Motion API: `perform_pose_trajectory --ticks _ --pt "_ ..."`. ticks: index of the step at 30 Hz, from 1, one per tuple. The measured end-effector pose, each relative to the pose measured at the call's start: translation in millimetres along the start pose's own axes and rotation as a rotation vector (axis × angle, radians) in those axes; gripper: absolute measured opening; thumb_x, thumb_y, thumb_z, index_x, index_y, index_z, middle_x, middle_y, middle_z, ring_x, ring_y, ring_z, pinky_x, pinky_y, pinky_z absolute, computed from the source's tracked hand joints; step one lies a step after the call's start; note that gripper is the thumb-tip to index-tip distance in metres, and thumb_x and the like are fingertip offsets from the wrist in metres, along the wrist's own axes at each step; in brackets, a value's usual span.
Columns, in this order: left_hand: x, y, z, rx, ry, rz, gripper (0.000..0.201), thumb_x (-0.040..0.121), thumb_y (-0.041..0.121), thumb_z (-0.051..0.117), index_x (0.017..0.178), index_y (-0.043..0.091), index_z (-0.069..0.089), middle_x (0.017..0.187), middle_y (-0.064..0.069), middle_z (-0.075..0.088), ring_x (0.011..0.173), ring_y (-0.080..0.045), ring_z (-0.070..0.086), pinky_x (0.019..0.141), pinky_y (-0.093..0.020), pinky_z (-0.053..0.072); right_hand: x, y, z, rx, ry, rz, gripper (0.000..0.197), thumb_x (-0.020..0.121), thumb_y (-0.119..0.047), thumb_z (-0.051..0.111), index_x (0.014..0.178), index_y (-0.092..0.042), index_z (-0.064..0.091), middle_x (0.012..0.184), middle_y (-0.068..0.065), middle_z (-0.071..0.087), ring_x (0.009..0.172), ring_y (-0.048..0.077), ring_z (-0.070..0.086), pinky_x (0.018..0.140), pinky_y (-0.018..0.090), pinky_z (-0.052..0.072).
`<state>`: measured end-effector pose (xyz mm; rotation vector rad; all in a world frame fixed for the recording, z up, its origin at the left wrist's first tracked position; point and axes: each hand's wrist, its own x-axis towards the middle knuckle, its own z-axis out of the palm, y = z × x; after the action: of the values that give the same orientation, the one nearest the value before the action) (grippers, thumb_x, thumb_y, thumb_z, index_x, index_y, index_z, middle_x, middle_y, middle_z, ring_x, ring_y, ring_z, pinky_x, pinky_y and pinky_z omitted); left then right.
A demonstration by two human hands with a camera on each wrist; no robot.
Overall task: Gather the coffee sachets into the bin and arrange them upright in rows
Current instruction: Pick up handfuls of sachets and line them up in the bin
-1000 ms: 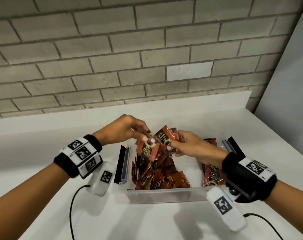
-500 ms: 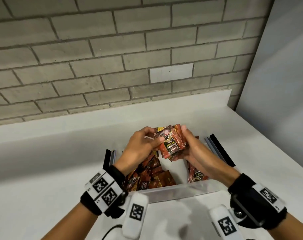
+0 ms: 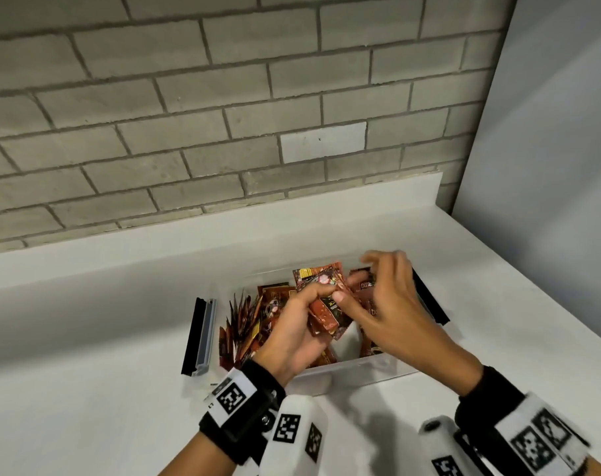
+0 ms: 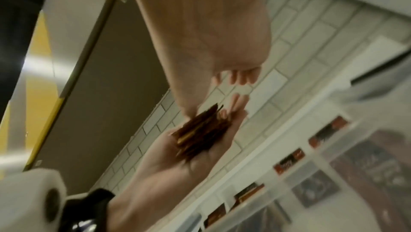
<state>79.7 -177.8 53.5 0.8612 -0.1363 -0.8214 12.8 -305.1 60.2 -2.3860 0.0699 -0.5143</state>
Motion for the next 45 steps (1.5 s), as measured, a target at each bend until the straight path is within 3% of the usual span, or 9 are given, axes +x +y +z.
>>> perform_pose_trajectory --ticks 5,10,16,21,26,31,37,40,45 --pt "-2 -9 4 0.069 0.044 -0.029 0.029 0.075 0.009 0.061 0.102 -0.001 0.064 0.091 -0.022 0.07 0.082 -0.029 0.071 0.065 -0.036 0.058 0 -7 -20 -0.246 -0.474 -0.252 0.097 0.069 -0.072 0.062 0.139 -0.062 -0.004 0.154 -0.011 0.001 0.142 0.009 -0.001 0.119 0.039 0.007" --pt "-2 -13 5 0.169 0.01 0.014 0.017 0.075 0.003 0.065 0.091 0.005 0.063 0.077 -0.007 0.068 0.071 -0.018 0.068 0.055 -0.029 0.046 4 -5 -17 -0.098 -0.369 -0.139 0.098 0.069 -0.053 0.076 0.148 -0.037 0.02 0.133 -0.009 0.026 0.119 0.007 0.038 0.102 0.026 0.043" --pt "-7 -15 14 0.257 -0.042 0.024 0.02 0.083 -0.012 0.049 0.086 0.005 0.06 0.069 -0.006 0.065 0.064 -0.017 0.066 0.052 -0.027 0.051 -6 -5 -12 -0.363 -0.171 -0.159 0.107 0.053 -0.078 0.06 0.135 -0.011 0.043 0.12 0.002 0.046 0.111 0.02 0.046 0.103 0.037 0.04" --pt "-8 -12 15 0.219 -0.054 0.012 0.022 0.082 -0.014 0.048 0.099 -0.002 0.057 0.076 -0.012 0.066 0.071 -0.021 0.067 0.057 -0.03 0.054 -3 -2 -25 -0.375 -0.334 -0.28 0.113 0.061 -0.077 0.064 0.15 -0.035 0.007 0.152 0.002 0.013 0.142 0.019 0.017 0.12 0.043 0.013" --pt "-9 -11 15 0.196 -0.064 0.0 0.04 0.079 -0.014 0.051 0.118 -0.004 0.052 0.084 -0.016 0.067 0.077 -0.025 0.069 0.061 -0.035 0.056 9 -6 -36 -0.568 -0.412 -0.388 0.094 0.063 -0.087 0.047 0.143 -0.048 0.017 0.157 0.001 0.015 0.147 0.021 0.006 0.115 0.06 -0.005" --pt "-14 -16 27 0.296 -0.108 -0.005 0.032 0.087 -0.021 0.036 0.071 0.002 0.052 0.047 0.001 0.055 0.034 -0.005 0.051 0.033 -0.012 0.037 9 -12 -38 -0.39 -0.348 -0.216 0.109 0.058 -0.072 0.072 0.144 -0.023 0.026 0.135 -0.001 0.031 0.124 0.013 0.032 0.108 0.031 0.034" --pt "-10 -19 19 0.207 -0.09 -0.018 0.041 0.085 -0.018 0.041 0.063 0.007 0.066 0.059 -0.004 0.061 0.053 -0.011 0.06 0.049 -0.02 0.048 2 -9 -43 -0.187 -0.358 -0.091 0.112 0.055 -0.066 0.078 0.14 -0.013 0.028 0.126 -0.008 0.018 0.106 0.011 0.049 0.094 0.026 0.047" --pt "-9 -24 15 0.144 -0.074 -0.042 0.041 0.082 -0.018 0.043 0.056 0.008 0.06 0.049 0.001 0.054 0.04 -0.007 0.05 0.036 -0.016 0.033 4 -8 -43 -0.262 -0.385 -0.089 0.11 0.056 -0.07 0.074 0.138 -0.01 0.033 0.129 -0.006 0.022 0.109 0.013 0.048 0.097 0.027 0.044" --pt "-9 -25 14 0.15 -0.015 -0.032 0.029 0.068 -0.006 0.059 0.096 -0.001 0.063 0.085 -0.016 0.064 0.08 -0.027 0.067 0.067 -0.041 0.055 4 -10 -41 -0.418 -0.461 -0.201 0.121 0.056 -0.075 0.069 0.148 -0.019 0.014 0.147 -0.003 0.021 0.136 0.011 0.02 0.113 0.025 0.016"
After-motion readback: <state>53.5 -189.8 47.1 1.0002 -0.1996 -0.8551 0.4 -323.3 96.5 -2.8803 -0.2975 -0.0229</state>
